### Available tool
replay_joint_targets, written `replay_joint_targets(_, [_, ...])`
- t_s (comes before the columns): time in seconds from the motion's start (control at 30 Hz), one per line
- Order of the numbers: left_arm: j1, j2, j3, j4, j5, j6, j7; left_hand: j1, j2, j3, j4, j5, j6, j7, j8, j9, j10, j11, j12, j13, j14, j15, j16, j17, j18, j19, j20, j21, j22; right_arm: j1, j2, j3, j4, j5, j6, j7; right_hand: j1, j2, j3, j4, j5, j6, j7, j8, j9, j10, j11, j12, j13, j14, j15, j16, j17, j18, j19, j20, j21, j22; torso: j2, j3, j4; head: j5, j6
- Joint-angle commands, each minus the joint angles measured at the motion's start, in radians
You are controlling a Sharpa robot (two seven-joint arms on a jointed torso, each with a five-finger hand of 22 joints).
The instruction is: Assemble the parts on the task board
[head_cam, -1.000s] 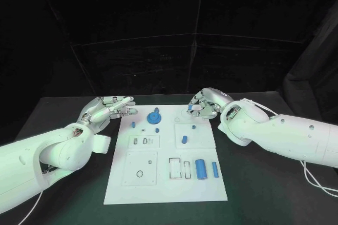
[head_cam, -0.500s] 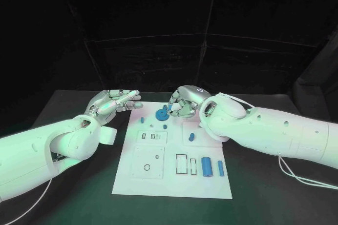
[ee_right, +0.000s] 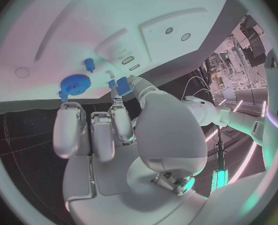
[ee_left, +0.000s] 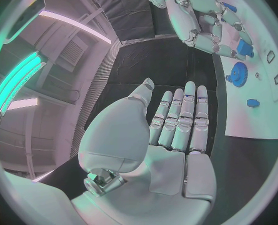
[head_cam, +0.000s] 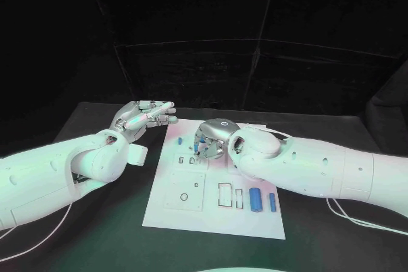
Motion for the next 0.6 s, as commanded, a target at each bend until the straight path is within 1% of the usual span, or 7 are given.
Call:
replay_joint_targets(0.03, [0.002,0.002,0.001,-0.002,-0.004,-0.008,0.016,-0.003,0.008,0.000,-0.004,-0.006,0.002,0.001,-0.003,-0.001,-0.001,0.002,-0.003,0.000,0.007,0.001,-0.004,0.000,0.015,0.007,-0.003,-0.006,-0.001,0.000,0.008,-0.006,-0.003,-0.040,0.030,-0.010,-0.003,0.008,0.005,-0.002,-0.004,0.000,0.000,0.005,-0.001,0.005,0.004,0.001,0.050,0.085,0.004,0.004,0.165,-0.012,0.008,0.002,0.006,0.001,0.001,0.0004,-0.0007,0.002,-0.002])
replay_joint_targets(0.1, [0.003,0.003,0.001,-0.003,-0.004,-0.008,0.017,-0.003,0.008,0.000,-0.004,-0.006,0.002,0.001,-0.003,-0.001,-0.001,0.002,-0.003,0.000,0.007,0.001,-0.004,0.000,0.015,0.007,-0.003,-0.006,-0.001,-0.003,0.013,-0.011,-0.004,-0.042,0.031,-0.011,-0.003,0.008,0.005,-0.002,-0.004,0.000,0.000,0.005,-0.001,0.005,0.004,0.001,0.050,0.085,0.004,0.004,0.165,-0.012,0.008,0.002,0.006,0.001,0.002,0.0011,-0.0012,0.006,-0.004])
replay_joint_targets(0.13, [0.003,0.003,0.001,-0.004,-0.004,-0.007,0.017,-0.003,0.008,0.000,-0.004,-0.006,0.002,0.001,-0.003,-0.001,-0.001,0.002,-0.003,0.000,0.007,0.001,-0.004,0.000,0.015,0.007,-0.003,-0.006,-0.001,-0.005,0.016,-0.013,-0.005,-0.043,0.031,-0.013,-0.004,0.008,0.006,-0.002,-0.005,0.000,0.000,0.005,-0.001,0.005,0.004,0.001,0.050,0.085,0.004,0.004,0.165,-0.012,0.008,0.002,0.006,0.001,0.002,0.0018,-0.0012,0.010,-0.007])
replay_joint_targets(0.23, [0.003,0.005,0.001,-0.006,-0.004,-0.006,0.017,-0.003,0.008,0.000,-0.004,-0.006,0.002,0.001,-0.003,-0.001,-0.001,0.002,-0.003,0.000,0.007,0.001,-0.004,0.000,0.015,0.007,-0.003,-0.006,-0.001,-0.008,0.018,-0.015,-0.005,-0.045,0.034,-0.015,-0.004,0.008,0.007,-0.003,-0.007,0.000,0.000,0.005,-0.001,0.005,0.004,0.001,0.050,0.085,0.005,0.003,0.164,-0.012,0.008,0.002,0.006,0.001,0.002,0.0028,-0.0018,0.012,-0.009])
replay_joint_targets(0.33, [0.003,0.006,0.001,-0.008,-0.004,-0.004,0.016,-0.004,0.009,0.000,-0.004,-0.006,0.002,0.001,-0.003,-0.001,0.000,0.002,-0.003,0.000,0.007,0.001,-0.004,0.000,0.015,0.007,-0.003,-0.006,-0.001,-0.011,0.019,-0.016,-0.006,-0.046,0.041,-0.017,-0.005,0.007,0.007,-0.003,-0.008,0.000,0.000,0.004,-0.001,0.004,0.005,0.001,0.050,0.085,0.005,0.003,0.164,-0.012,0.008,0.003,0.006,0.001,0.002,0.0018,-0.0026,0.011,-0.013])
replay_joint_targets(0.6, [0.003,0.008,0.001,-0.010,-0.004,-0.002,0.015,-0.004,0.009,0.000,-0.004,-0.006,0.002,0.001,-0.003,-0.001,0.000,0.002,-0.003,0.000,0.007,0.001,-0.004,0.000,0.015,0.007,-0.003,-0.006,-0.001,-0.016,0.021,-0.017,-0.009,-0.047,0.052,-0.019,-0.007,0.005,0.008,-0.004,-0.010,-0.001,0.001,0.004,-0.001,0.004,0.005,0.000,0.049,0.085,0.005,0.003,0.164,-0.012,0.007,0.003,0.006,0.001,0.001,0.0019,-0.0020,0.013,-0.017])
